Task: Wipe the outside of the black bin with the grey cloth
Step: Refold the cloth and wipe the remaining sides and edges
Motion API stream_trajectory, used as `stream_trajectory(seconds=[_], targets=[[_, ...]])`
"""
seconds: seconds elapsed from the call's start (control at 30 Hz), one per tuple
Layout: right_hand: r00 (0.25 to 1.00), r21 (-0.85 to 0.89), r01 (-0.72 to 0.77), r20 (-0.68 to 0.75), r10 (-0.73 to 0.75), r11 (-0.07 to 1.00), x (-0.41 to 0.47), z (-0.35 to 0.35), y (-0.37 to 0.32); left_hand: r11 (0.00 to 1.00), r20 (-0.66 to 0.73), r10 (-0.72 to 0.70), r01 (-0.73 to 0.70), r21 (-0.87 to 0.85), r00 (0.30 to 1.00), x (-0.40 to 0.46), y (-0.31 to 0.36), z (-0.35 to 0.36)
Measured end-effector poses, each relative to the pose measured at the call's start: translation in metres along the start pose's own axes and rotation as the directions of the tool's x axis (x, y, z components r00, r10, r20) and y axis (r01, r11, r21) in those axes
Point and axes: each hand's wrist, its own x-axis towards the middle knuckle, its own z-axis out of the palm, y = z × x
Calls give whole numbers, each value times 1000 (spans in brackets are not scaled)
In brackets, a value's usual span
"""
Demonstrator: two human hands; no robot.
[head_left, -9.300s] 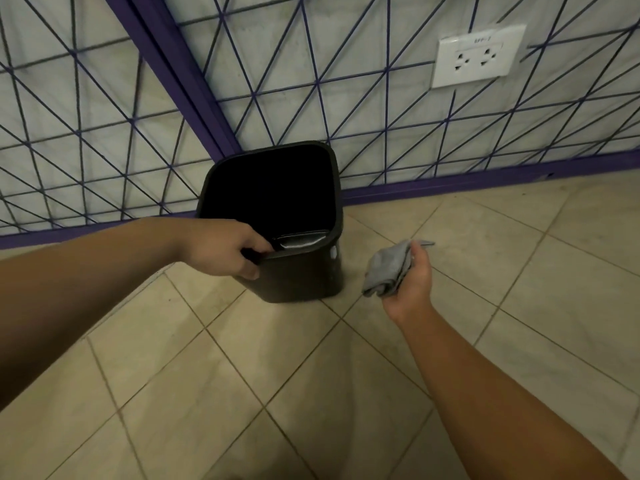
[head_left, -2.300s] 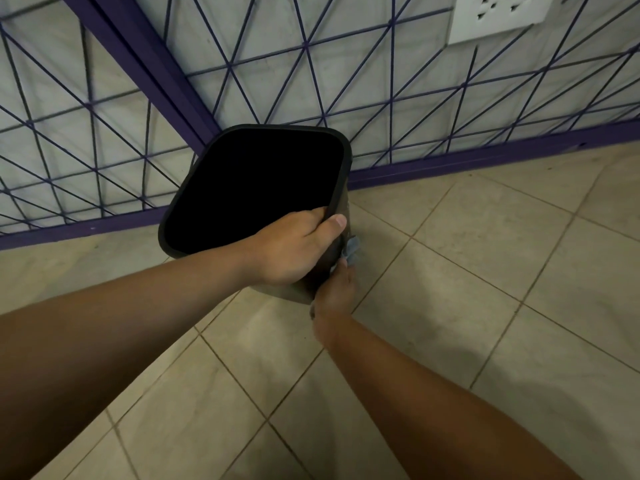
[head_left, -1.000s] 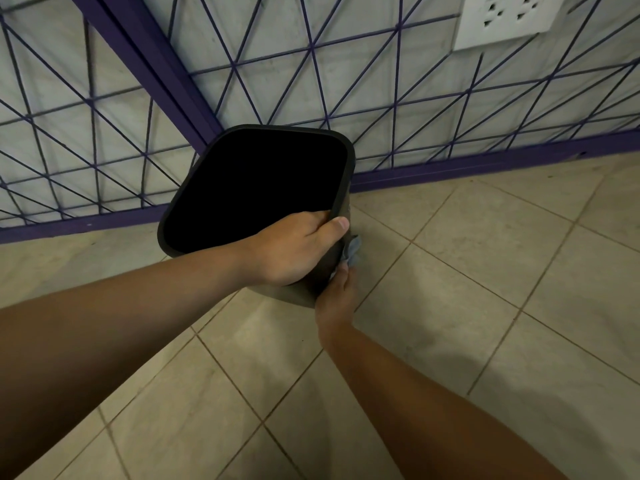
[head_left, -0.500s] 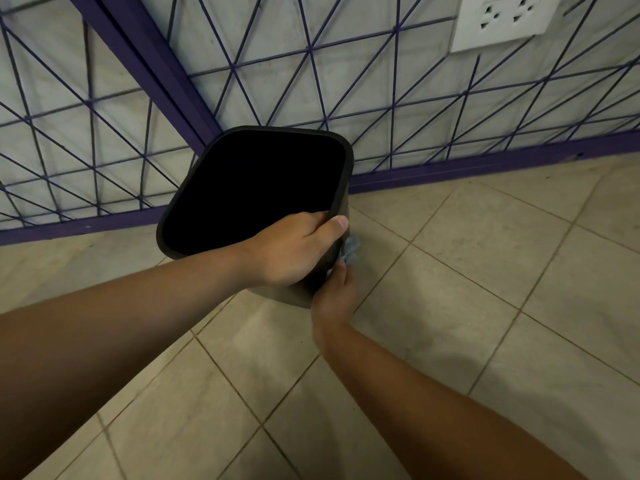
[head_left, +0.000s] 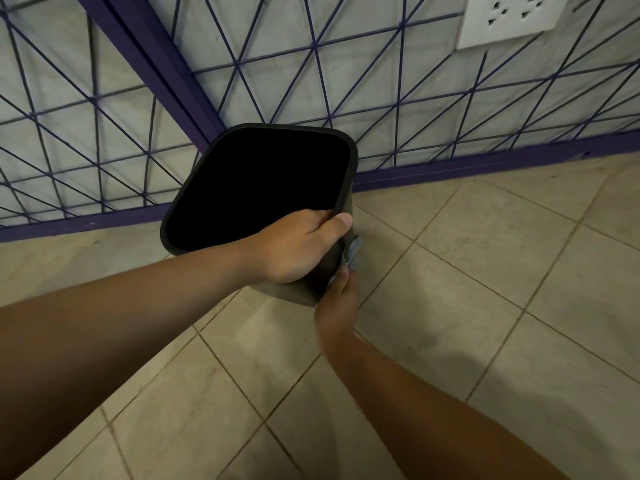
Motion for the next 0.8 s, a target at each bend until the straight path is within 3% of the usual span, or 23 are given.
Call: stream_trajectory(seconds=[0.07, 0.1, 0.17, 0.3, 0.43, 0.8], targets=[[996, -73, -94, -9, 94, 993, 15, -11, -2, 1000, -7, -5, 5, 14, 1000, 0, 1, 1], [997, -95, -73, -8, 72, 993, 14, -16, -4, 1000, 0, -12, 12, 10, 1000, 0, 1, 0], [998, -59, 55, 9, -55, 997, -2, -22, -12, 999, 19, -37, 37, -26, 999, 0, -1, -1], [969, 184, 238, 15, -245, 954, -44, -19, -19, 998, 33, -43, 45, -52, 999, 1, 0, -3], [916, 263, 344, 118, -384, 902, -77, -6, -22, 998, 10, -50, 50, -46, 999, 3, 3, -1], [950, 251, 311, -66, -304, 917, -55, 31, 4, 996, 1, -78, 78, -45, 997, 1, 9, 0]])
